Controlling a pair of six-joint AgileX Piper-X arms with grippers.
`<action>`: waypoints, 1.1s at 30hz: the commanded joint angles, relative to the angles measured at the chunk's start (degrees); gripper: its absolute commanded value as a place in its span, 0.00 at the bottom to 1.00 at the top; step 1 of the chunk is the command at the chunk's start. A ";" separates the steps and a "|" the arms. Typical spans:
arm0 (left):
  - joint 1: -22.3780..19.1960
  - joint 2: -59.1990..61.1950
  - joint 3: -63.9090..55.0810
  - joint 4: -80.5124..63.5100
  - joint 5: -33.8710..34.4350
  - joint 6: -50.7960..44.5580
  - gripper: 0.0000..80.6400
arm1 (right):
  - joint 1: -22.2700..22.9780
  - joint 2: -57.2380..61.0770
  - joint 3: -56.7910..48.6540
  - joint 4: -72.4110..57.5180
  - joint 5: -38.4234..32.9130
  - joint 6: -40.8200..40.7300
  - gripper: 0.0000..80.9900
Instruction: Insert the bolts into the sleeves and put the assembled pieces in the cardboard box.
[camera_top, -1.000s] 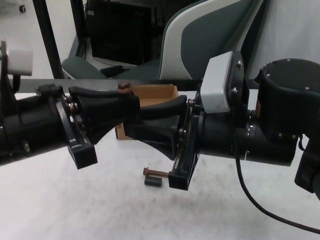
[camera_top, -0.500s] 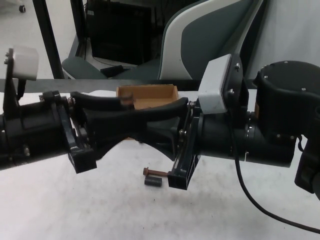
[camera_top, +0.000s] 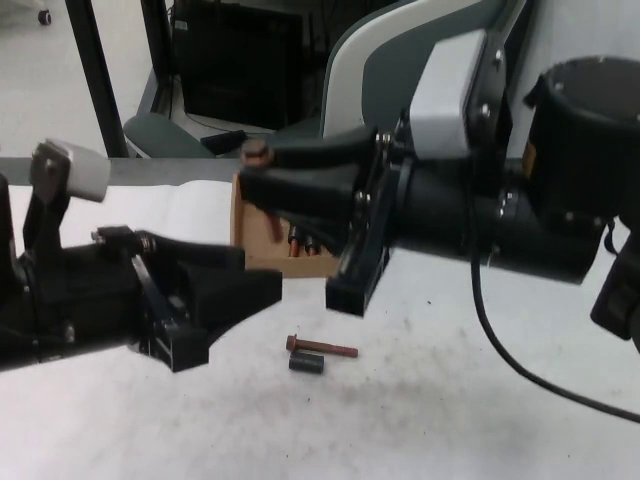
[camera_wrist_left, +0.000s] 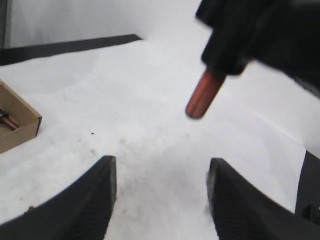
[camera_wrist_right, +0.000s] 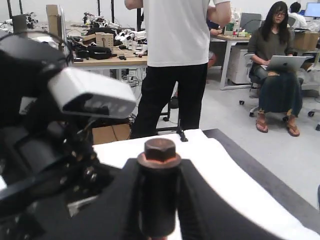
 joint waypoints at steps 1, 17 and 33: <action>-0.19 -0.20 -0.09 6.08 -0.44 2.60 0.63 | -0.36 -1.07 -2.28 1.23 3.64 0.32 0.00; -0.19 -0.20 -0.09 24.50 -0.66 3.61 0.01 | -11.86 10.85 -22.40 31.99 7.34 9.23 0.00; -0.19 -0.04 -0.09 28.14 -9.02 -7.13 0.01 | -14.51 38.63 -53.69 54.86 7.63 9.23 0.00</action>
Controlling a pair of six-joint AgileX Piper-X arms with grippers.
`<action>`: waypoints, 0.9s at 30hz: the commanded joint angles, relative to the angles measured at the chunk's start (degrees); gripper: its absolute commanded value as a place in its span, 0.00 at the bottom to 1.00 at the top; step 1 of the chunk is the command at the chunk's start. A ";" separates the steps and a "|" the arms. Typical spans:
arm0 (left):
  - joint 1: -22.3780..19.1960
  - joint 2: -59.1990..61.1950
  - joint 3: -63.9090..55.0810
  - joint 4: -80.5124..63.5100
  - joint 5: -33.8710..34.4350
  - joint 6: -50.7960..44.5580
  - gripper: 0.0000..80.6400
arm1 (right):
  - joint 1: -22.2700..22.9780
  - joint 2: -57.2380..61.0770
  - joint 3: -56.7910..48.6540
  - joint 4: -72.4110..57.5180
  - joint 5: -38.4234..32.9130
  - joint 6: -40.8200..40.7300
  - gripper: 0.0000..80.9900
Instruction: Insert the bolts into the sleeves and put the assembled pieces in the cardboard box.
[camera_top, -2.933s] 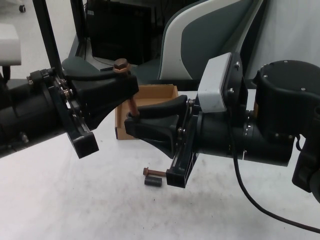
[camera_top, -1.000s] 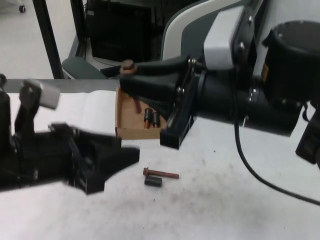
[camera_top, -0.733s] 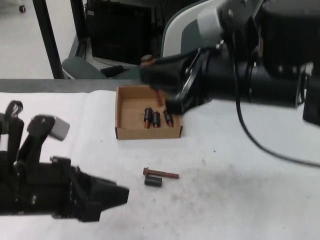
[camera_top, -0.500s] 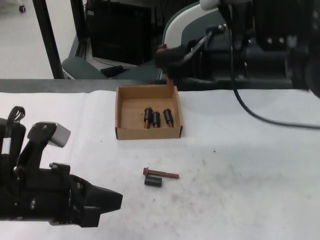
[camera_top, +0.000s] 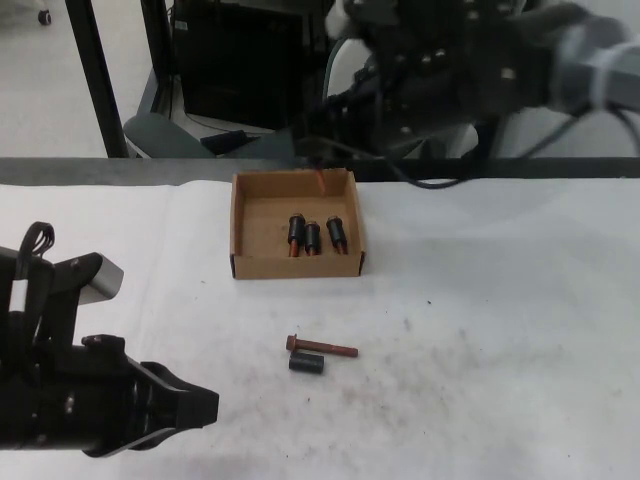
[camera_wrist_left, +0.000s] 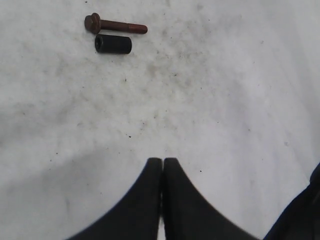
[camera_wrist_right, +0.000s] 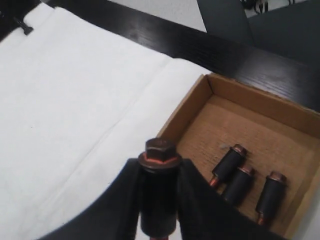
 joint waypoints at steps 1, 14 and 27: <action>-0.19 -0.04 -0.09 -0.21 0.44 -0.01 0.01 | -0.21 2.46 -4.70 2.25 -0.38 0.06 0.00; -0.19 -0.04 -0.09 -0.21 0.44 -0.01 0.01 | -0.35 22.74 -29.61 12.56 -3.15 6.28 0.00; -0.19 -0.04 -0.09 -0.21 0.11 -0.77 0.01 | -0.35 28.47 -33.48 12.36 -5.52 9.87 0.07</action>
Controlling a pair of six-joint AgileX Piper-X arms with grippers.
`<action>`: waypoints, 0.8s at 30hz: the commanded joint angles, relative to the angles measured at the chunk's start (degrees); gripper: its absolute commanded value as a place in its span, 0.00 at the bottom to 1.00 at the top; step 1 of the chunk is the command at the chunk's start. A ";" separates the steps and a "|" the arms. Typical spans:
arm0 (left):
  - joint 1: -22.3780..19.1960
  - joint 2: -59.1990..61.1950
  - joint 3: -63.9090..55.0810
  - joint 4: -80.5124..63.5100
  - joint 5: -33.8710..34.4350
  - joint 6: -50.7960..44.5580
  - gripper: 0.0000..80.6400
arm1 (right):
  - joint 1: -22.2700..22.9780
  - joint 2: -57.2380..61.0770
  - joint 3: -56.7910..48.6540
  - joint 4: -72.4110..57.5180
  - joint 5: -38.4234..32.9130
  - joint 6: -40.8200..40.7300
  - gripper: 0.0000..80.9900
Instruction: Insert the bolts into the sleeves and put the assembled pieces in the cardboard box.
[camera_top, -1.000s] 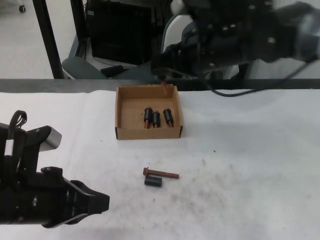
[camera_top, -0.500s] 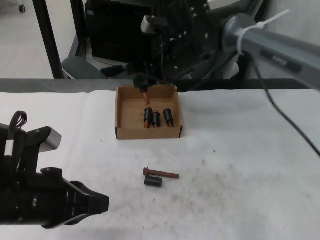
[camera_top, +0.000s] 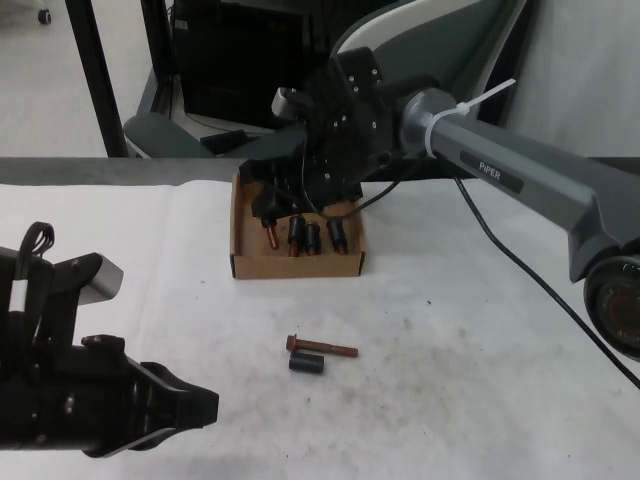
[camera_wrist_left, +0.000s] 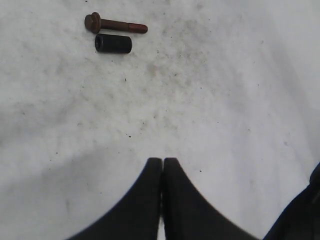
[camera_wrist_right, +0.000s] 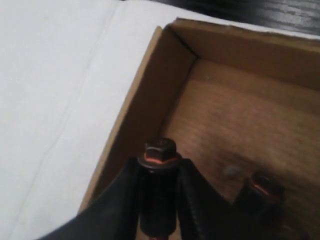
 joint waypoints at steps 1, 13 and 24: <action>-0.19 -0.04 -0.09 -0.21 -0.10 -1.61 0.01 | -0.37 -0.89 -1.07 -0.26 -1.36 -0.04 0.11; -0.19 0.72 -0.09 -8.31 0.32 -9.33 0.01 | -0.86 -1.97 -1.07 4.45 -3.42 1.92 0.44; -0.19 0.71 -0.09 -10.75 -3.58 -35.55 0.01 | -3.33 -7.96 -1.07 14.76 -1.67 -12.78 0.00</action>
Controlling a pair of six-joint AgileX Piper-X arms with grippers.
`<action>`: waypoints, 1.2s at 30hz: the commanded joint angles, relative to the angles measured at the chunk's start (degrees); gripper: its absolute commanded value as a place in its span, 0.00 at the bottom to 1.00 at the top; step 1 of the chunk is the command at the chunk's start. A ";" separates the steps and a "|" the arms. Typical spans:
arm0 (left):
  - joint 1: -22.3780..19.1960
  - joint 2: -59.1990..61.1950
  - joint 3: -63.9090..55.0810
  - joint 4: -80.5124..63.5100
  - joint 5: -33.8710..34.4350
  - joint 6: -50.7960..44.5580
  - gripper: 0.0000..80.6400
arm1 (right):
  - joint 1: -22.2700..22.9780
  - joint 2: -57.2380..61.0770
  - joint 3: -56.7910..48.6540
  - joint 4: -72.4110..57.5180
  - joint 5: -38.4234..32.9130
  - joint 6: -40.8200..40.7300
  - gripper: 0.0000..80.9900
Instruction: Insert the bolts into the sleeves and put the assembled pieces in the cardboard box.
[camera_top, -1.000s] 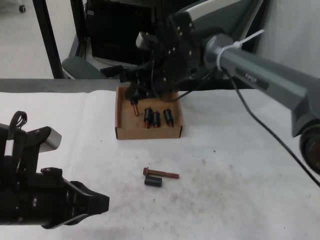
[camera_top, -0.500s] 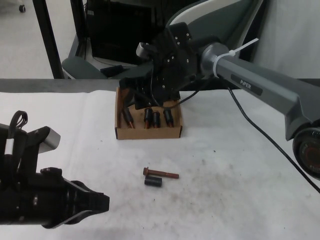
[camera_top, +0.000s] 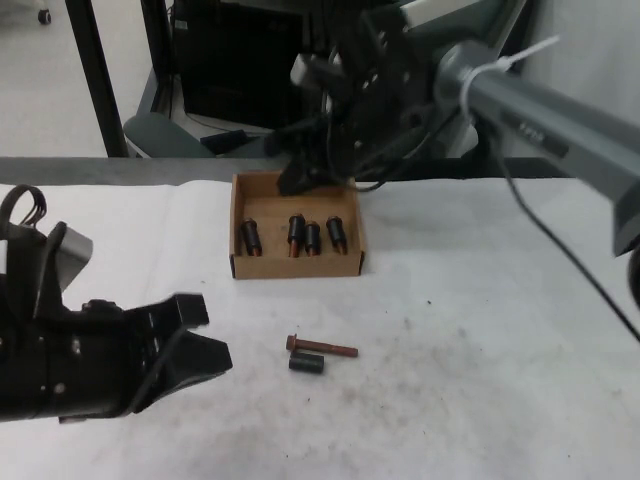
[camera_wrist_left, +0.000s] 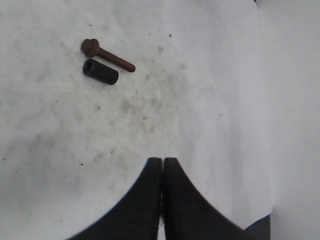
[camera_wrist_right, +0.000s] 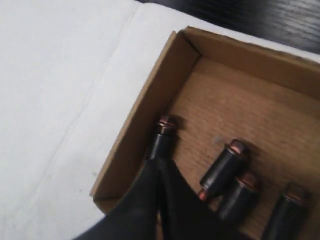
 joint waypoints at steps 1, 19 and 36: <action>-0.19 0.13 -0.14 -1.01 -2.99 -6.93 0.01 | -0.69 -2.50 -0.59 6.00 2.10 -5.48 0.00; -0.19 13.60 -0.14 -7.24 4.43 -23.77 0.01 | 4.33 -5.55 -0.59 30.33 12.93 -17.85 0.00; -0.19 20.40 -0.14 -16.44 3.32 -31.36 0.14 | 9.62 -5.54 1.88 36.26 21.04 -18.79 0.00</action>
